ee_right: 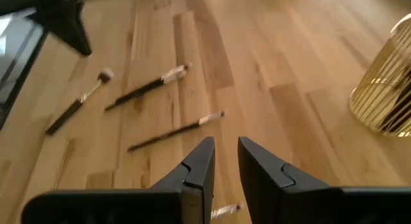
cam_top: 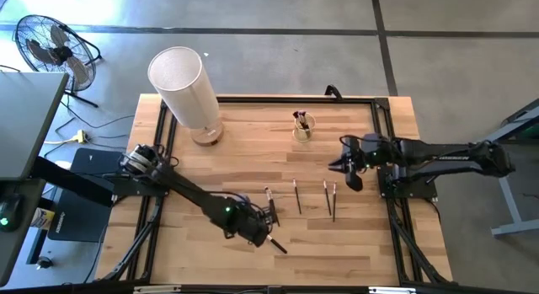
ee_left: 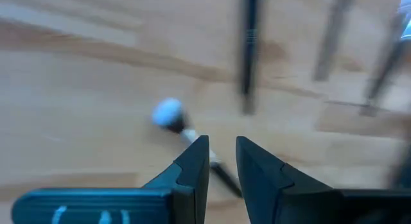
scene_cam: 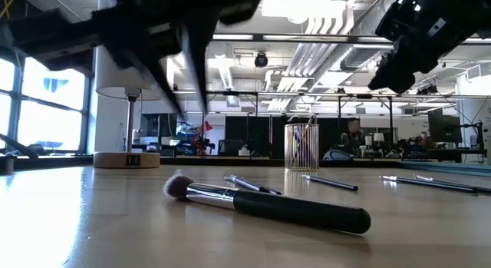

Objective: Put items in baskets/containers
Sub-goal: Put the silver powder brush into the yellow container, then put the silver eyeshadow brush into the yellow container

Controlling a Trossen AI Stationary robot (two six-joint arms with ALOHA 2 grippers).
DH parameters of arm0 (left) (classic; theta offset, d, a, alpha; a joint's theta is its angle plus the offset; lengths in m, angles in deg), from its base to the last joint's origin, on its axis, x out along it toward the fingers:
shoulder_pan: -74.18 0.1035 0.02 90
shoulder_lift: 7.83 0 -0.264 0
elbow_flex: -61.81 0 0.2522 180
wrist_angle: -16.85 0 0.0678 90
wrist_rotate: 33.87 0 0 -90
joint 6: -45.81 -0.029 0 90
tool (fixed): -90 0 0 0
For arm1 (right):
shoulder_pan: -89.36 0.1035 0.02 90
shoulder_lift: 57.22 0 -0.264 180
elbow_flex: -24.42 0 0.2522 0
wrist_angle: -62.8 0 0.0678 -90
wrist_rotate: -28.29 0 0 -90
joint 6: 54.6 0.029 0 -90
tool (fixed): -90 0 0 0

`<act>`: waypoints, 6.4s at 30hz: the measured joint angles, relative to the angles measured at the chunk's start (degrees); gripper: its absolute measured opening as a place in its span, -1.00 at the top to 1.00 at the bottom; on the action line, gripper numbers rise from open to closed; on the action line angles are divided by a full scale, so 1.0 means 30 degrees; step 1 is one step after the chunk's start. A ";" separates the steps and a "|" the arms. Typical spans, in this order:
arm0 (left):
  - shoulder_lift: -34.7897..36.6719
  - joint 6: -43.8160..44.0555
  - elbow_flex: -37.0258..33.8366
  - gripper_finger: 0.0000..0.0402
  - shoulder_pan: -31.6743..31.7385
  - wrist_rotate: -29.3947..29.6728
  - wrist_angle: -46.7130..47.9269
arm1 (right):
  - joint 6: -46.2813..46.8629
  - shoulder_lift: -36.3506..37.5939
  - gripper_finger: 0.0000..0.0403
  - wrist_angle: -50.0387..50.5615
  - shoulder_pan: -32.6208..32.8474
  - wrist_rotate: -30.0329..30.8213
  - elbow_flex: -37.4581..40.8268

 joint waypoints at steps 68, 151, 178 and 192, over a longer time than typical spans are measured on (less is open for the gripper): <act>-0.3538 -3.1042 0.9286 0.99 0.6193 1.1520 -0.2780 | 0.2527 0.2589 0.72 0.1038 0.0500 -0.0011 0.0000; 0.9950 -3.8129 -1.2020 1.00 0.7050 -0.2456 -1.4336 | 1.7826 -0.7969 1.00 1.0011 0.5137 1.0086 -0.7059; 1.2861 -4.0279 -1.3855 1.00 0.7050 -0.2634 -1.0104 | 2.6536 -1.6821 0.58 1.1080 0.3510 0.3939 -0.7746; 1.2854 -4.0235 -1.3848 1.00 0.7050 -0.2641 -0.9161 | 2.6391 -1.6656 0.96 0.7248 0.3050 0.2906 -0.5317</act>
